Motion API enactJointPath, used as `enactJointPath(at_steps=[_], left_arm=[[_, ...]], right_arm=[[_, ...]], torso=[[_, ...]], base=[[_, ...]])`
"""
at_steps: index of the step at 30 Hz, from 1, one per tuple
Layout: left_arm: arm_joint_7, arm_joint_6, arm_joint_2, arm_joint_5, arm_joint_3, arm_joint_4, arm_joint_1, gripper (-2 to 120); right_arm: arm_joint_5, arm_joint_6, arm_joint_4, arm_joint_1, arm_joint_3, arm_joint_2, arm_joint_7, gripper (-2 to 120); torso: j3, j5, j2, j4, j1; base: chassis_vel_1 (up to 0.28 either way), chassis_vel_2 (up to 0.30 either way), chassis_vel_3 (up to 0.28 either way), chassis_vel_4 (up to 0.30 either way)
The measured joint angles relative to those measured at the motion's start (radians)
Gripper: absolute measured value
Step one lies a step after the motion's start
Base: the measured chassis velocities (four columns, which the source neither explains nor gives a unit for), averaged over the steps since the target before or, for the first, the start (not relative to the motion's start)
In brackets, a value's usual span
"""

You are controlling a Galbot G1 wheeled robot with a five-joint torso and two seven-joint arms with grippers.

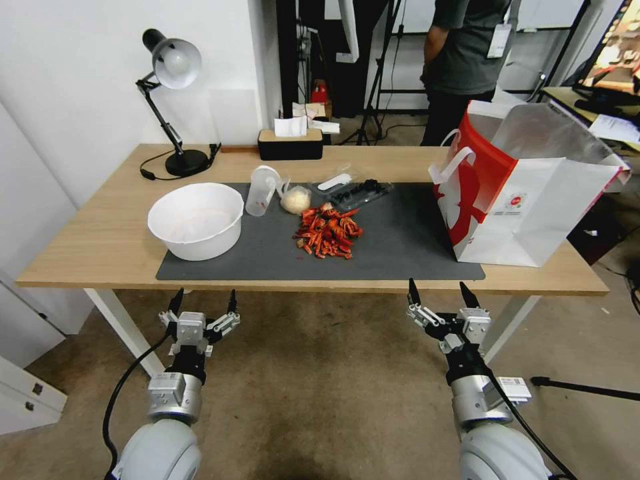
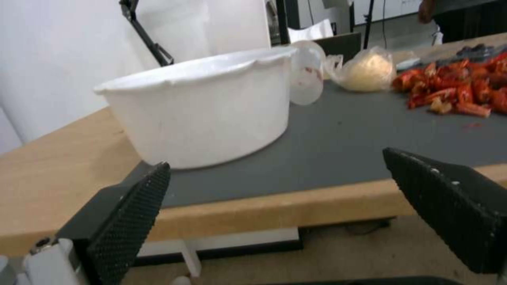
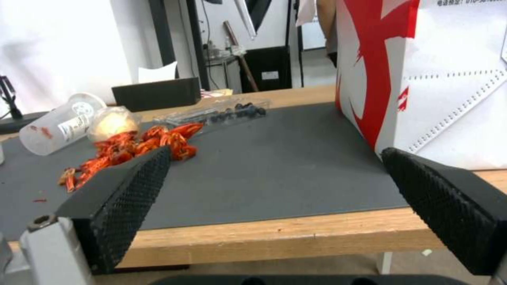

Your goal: Pick up the trash from the table and place it into the takeout bag.

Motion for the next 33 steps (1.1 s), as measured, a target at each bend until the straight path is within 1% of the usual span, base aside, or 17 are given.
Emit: enactJointPath(at_steps=[3, 5, 9, 12, 16, 19, 21, 23, 24, 25, 26, 27, 28, 29, 30, 32, 33], left_arm=[[0.004, 0.013, 0.012, -0.028, 0.004, -0.013, -0.027, 100], [0.005, 0.051, 0.028, -0.083, 0.008, -0.035, -0.082, 100], [0.008, 0.083, 0.049, -0.127, 0.013, -0.054, -0.141, 100], [0.01, 0.136, 0.125, -0.229, 0.027, -0.074, -0.274, 100], [0.012, 0.152, 0.171, -0.305, 0.038, -0.067, -0.357, 100], [0.023, 0.192, 0.242, -0.415, 0.085, -0.029, -0.502, 100], [0.027, 0.204, 0.261, -0.437, 0.104, -0.014, -0.549, 100], [0.038, 0.259, 0.314, -0.522, 0.192, 0.04, -0.729, 100], [0.038, 0.259, 0.314, -0.522, 0.192, 0.04, -0.729, 100], [0.041, 0.28, 0.329, -0.563, 0.233, 0.061, -0.794, 100], [0.041, 0.313, 0.347, -0.624, 0.32, 0.095, -0.902, 100], [0.041, 0.313, 0.347, -0.624, 0.32, 0.095, -0.902, 100], [0.03, 0.336, 0.352, -0.651, 0.378, 0.115, -0.968, 100], [0.006, 0.378, 0.351, -0.697, 0.473, 0.152, -1.084, 100], [0.006, 0.378, 0.351, -0.697, 0.473, 0.152, -1.084, 100], [-0.017, 0.435, 0.322, -0.752, 0.604, 0.232, -1.252, 100], [-0.019, 0.443, 0.306, -0.759, 0.64, 0.261, -1.292, 100]], right_arm=[[-0.001, 0.0, 0.0, 0.0, -0.001, 0.001, 0.0, 100], [-0.004, -0.001, -0.001, 0.003, -0.005, 0.003, 0.0, 100], [-0.006, -0.004, -0.001, 0.006, -0.008, 0.003, 0.0, 100], [-0.007, -0.01, 0.007, 0.01, -0.008, 0.003, 0.0, 100], [-0.008, -0.014, 0.013, 0.009, -0.008, 0.008, 0.001, 100], [-0.011, -0.019, 0.018, 0.005, -0.007, 0.015, 0.003, 100], [-0.012, -0.021, 0.02, 0.004, -0.007, 0.015, 0.004, 100], [-0.015, -0.025, 0.025, 0.003, -0.007, 0.015, 0.006, 100], [-0.015, -0.025, 0.025, 0.003, -0.007, 0.015, 0.006, 100], [-0.015, -0.026, 0.026, 0.002, -0.006, 0.015, 0.006, 100], [-0.016, -0.026, 0.028, -0.001, -0.002, 0.016, 0.007, 100], [-0.016, -0.026, 0.028, -0.001, -0.002, 0.016, 0.007, 100], [-0.016, -0.026, 0.028, -0.004, 0.0, 0.017, 0.007, 100], [-0.018, -0.026, 0.029, -0.01, 0.002, 0.019, 0.007, 100], [-0.018, -0.026, 0.029, -0.01, 0.002, 0.019, 0.007, 100], [-0.023, -0.026, 0.029, -0.019, 0.006, 0.025, 0.007, 100], [-0.025, -0.025, 0.029, -0.022, 0.008, 0.027, 0.007, 100]], torso=[[0.0, 0.0, 0.0, 0.0, 0.0], [0.0, 0.0, 0.0, -0.0001, 0.0], [0.0, 0.0001, 0.0, -0.0001, 0.0], [0.0, 0.0, 0.0, -0.0001, 0.0], [0.0, 0.0, 0.0, -0.0001, 0.0], [0.0, 0.0, 0.0, 0.0001, 0.0], [0.0, -0.0002, 0.0, 0.0001, 0.0], [0.0, 0.0003, 0.0, -0.0002, 0.0], [0.0, 0.0003, 0.0, -0.0002, 0.0], [0.0, 0.0003, 0.0, -0.0003, 0.0], [0.0, 0.0001, 0.0, -0.0002, 0.0], [0.0, 0.0001, 0.0, -0.0002, 0.0], [0.0, 0.0002, 0.0, 0.0, 0.0], [0.0, -0.0003, 0.0, -0.0003, 0.0], [0.0, -0.0003, 0.0, -0.0003, 0.0], [0.0, 0.0008, 0.0, -0.0001, 0.0], [0.0, 0.0, 0.0, -0.0001, 0.0]], base=[[0.0, 0.0, 0.0, 0.0], [0.0, 0.0, 0.0, 0.0], [0.0, 0.0, 0.0, 0.0], [0.0, 0.0, 0.0, 0.0], [0.0, 0.0, 0.0, 0.0], [0.0, 0.0, 0.0, 0.0], [0.0, 0.0, 0.0, 0.0], [0.0, 0.0, 0.0, 0.0], [0.0, 0.0, 0.0, 0.0], [0.0, 0.0, 0.0, 0.0], [0.0, 0.0, 0.0, 0.0], [0.0, 0.0, 0.0, 0.0], [0.0, 0.0, 0.0, 0.0], [0.0, 0.0, 0.0, 0.0], [0.0, 0.0, 0.0, 0.0], [0.0, 0.0, 0.0, 0.0], [0.0, 0.0, 0.0, 0.0]])
